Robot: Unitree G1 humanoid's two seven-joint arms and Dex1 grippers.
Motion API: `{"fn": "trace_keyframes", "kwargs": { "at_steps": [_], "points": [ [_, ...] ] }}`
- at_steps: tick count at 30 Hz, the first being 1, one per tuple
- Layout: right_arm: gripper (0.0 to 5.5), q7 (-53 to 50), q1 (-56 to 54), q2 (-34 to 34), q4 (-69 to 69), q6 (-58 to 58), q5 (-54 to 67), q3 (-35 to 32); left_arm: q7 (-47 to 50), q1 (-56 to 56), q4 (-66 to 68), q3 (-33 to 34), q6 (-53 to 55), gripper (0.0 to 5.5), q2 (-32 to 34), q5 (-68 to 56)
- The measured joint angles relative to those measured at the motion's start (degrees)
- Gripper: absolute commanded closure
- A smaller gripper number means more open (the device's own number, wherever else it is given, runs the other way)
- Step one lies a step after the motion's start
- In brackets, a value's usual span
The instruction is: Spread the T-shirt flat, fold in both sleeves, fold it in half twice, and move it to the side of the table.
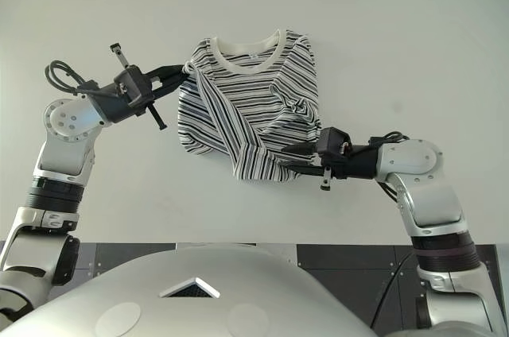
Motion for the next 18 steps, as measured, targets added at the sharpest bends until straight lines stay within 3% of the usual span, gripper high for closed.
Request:
{"fn": "trace_keyframes", "kwargs": {
  "at_steps": [15, 18],
  "points": [
    [4.2, -0.4, 0.1, 0.1, 1.4, -0.1, -1.1, 2.3, -0.1, 0.0, -0.6, 0.0, 0.2, 5.4, -0.1, 0.1],
    [4.71, -0.3, 0.1, 0.1, 1.5, -0.1, -1.1, 2.7, -0.1, 0.0, -0.8, 0.0, 0.2, 5.4, -0.1, 0.0]
  ]
}}
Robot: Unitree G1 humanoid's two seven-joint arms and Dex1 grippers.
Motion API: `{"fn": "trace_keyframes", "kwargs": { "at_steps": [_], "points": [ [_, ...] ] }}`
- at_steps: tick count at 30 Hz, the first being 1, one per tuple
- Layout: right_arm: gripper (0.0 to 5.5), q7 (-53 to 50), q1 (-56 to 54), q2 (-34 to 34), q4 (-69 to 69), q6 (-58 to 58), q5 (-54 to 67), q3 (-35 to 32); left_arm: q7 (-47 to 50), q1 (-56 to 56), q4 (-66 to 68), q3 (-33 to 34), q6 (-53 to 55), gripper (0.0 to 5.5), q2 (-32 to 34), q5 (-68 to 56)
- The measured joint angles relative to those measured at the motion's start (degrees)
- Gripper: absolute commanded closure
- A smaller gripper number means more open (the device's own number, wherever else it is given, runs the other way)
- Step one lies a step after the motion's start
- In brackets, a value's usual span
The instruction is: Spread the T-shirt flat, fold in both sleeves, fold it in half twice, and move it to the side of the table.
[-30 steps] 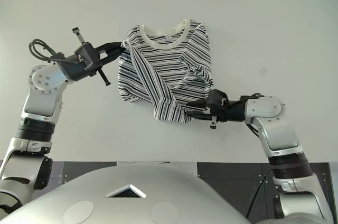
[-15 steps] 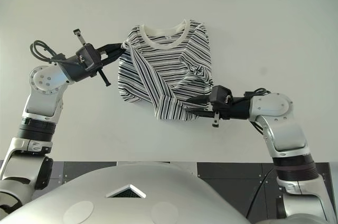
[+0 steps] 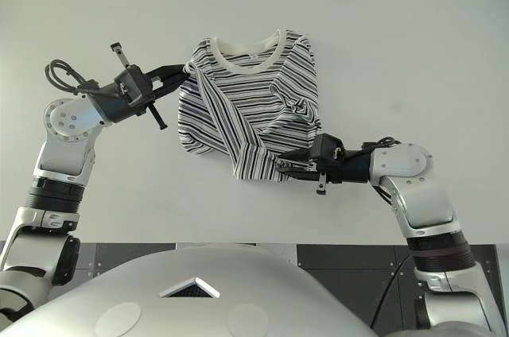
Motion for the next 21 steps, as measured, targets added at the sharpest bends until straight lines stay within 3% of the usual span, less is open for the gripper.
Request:
{"fn": "trace_keyframes", "kwargs": {
  "at_steps": [4, 15, 21],
  "points": [
    [5.38, 0.0, 0.0, 0.1, 0.3, 0.0, 0.0, 0.7, 0.0, 0.0, -0.3, 0.0, 0.0, 5.4, 0.0, 0.0],
    [5.38, 0.3, 0.0, 0.1, 0.7, 0.0, 0.2, 0.8, 0.0, 0.0, -0.3, 0.0, 0.0, 5.4, -0.4, 0.0],
    [5.38, 1.1, -0.2, -1.2, -1.3, 0.3, 6.2, -7.0, 0.0, 0.1, -0.5, 0.5, 0.3, 5.4, -0.5, -0.4]
  ]
}}
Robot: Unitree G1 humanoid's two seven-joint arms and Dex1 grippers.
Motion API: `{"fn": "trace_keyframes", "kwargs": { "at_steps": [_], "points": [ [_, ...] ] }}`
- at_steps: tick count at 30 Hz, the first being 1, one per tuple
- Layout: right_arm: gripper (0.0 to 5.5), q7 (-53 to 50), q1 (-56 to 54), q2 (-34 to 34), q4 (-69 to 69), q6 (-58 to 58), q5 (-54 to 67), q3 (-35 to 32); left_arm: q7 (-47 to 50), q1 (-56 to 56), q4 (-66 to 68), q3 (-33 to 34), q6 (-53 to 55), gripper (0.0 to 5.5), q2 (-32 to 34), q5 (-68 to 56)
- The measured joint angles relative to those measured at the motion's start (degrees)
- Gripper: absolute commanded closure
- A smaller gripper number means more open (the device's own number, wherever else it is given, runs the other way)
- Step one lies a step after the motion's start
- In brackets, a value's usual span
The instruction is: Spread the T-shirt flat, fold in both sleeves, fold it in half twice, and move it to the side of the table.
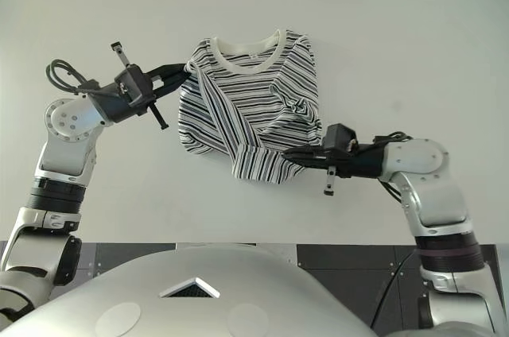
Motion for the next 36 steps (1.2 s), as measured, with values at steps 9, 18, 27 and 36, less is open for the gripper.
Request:
{"fn": "trace_keyframes", "kwargs": {
  "at_steps": [9, 18, 27, 36],
  "points": [
    [5.38, -5.3, -9.4, 3.7, 9.7, -4.4, -2.6, -3.1, 7.3, -7.1, 8.3, 2.2, 1.3, 5.4, -4.3, 1.4],
    [4.75, -7.7, -15.4, 8.9, 18.9, -8.3, -6.2, -0.4, 10.9, -11.7, 17.3, 3.0, -1.5, 5.4, -5.9, 3.9],
    [3.41, -7.3, -17.4, 14.9, 20.7, -1.5, -3.4, 3.1, 8.6, -9.8, 15.7, 2.5, -2.6, 5.4, -6.5, 3.7],
    [3.41, -7.5, -22.9, 20.2, 31.2, -1.7, -7.4, 7.1, 8.1, -8.4, 12.6, 1.8, -2.6, 5.4, -7.0, 3.7]
  ]
}}
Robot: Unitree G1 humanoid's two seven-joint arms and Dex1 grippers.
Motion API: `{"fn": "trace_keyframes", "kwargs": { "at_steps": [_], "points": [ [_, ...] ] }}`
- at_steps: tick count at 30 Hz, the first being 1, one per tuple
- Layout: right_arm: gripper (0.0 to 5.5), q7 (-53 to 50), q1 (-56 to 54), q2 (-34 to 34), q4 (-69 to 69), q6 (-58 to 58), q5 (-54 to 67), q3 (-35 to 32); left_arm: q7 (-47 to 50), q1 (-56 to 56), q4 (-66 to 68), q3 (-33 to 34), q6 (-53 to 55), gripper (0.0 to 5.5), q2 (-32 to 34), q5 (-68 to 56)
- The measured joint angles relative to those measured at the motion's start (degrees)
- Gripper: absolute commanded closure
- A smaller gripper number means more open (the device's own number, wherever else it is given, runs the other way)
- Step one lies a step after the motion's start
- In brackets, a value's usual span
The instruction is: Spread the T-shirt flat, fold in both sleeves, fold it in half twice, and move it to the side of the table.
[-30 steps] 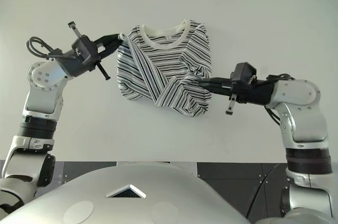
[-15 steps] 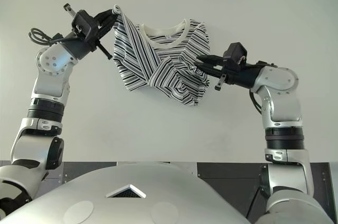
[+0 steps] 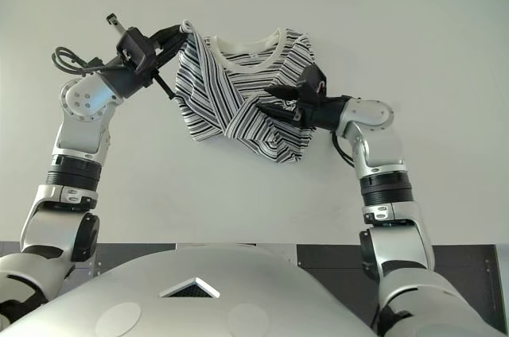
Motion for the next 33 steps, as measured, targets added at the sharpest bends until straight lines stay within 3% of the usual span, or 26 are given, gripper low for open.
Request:
{"fn": "trace_keyframes", "kwargs": {
  "at_steps": [5, 17, 28, 33],
  "points": [
    [3.41, 0.3, -1.2, 1.0, 4.9, -1.4, -1.7, 0.8, -0.2, 0.7, -1.8, -0.2, 0.3, 5.4, 0.0, 0.0],
    [5.38, 2.3, -2.0, 1.9, 7.3, -2.0, -2.1, 0.5, -0.2, 0.7, -1.8, -0.5, 0.5, 5.4, 0.0, 0.0],
    [5.38, 3.0, -2.0, 2.0, 6.5, -1.1, -2.1, 0.0, -0.1, 0.7, -1.7, -0.4, 0.8, 5.4, 0.0, -0.1],
    [5.38, 3.4, 0.2, 1.3, -0.5, 1.8, 3.0, -4.5, 0.4, 0.7, -1.5, -0.1, 1.0, 5.4, -0.2, -0.3]
  ]
}}
